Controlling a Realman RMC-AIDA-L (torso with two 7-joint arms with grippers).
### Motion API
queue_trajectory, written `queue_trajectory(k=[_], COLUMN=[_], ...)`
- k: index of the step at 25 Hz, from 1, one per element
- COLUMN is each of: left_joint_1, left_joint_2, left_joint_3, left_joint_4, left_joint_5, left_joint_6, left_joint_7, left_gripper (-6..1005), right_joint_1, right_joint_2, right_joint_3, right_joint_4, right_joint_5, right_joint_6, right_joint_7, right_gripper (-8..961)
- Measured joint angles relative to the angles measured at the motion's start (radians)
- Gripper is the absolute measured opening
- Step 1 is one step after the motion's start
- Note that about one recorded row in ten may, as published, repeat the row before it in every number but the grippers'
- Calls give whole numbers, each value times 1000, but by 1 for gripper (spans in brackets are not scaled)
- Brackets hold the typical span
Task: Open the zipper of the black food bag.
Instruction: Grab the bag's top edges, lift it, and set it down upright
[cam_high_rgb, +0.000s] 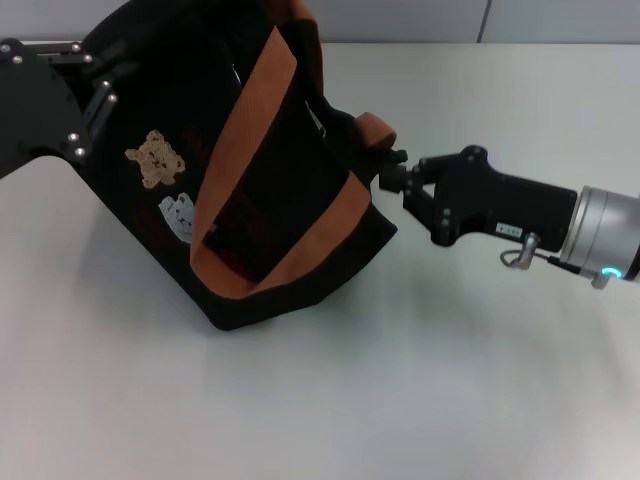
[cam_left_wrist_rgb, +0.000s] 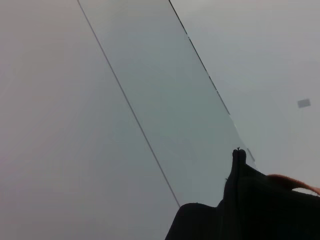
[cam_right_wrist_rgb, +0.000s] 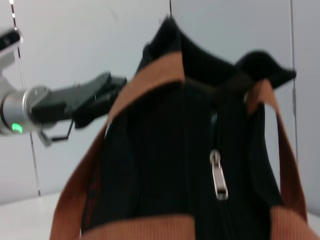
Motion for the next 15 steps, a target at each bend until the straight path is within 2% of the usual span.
queue_trajectory(k=[4,6,9,15], left_joint_1=[-4,-9,-12,-16], left_joint_2=[-3,-3,-3,-6], left_joint_3=[-1,-2,1,3], left_joint_4=[-27,-45,-52,-62], left_joint_5=[-1,-2,-4,-4], left_joint_6=[3,4,4,8], left_joint_7=[11,23,30,30], left_gripper=[64,64,65,65], right_joint_1=[1,-8,-9,28], right_joint_2=[3,7,8,9], right_joint_3=[0,0,-1,-19], right_joint_4=[4,62,112,176], right_joint_5=[88,200,255,268], right_joint_6=[-30,-30,-28,-6], right_joint_7=[-15,-154,-254,-356], right_gripper=[64,91,130,157])
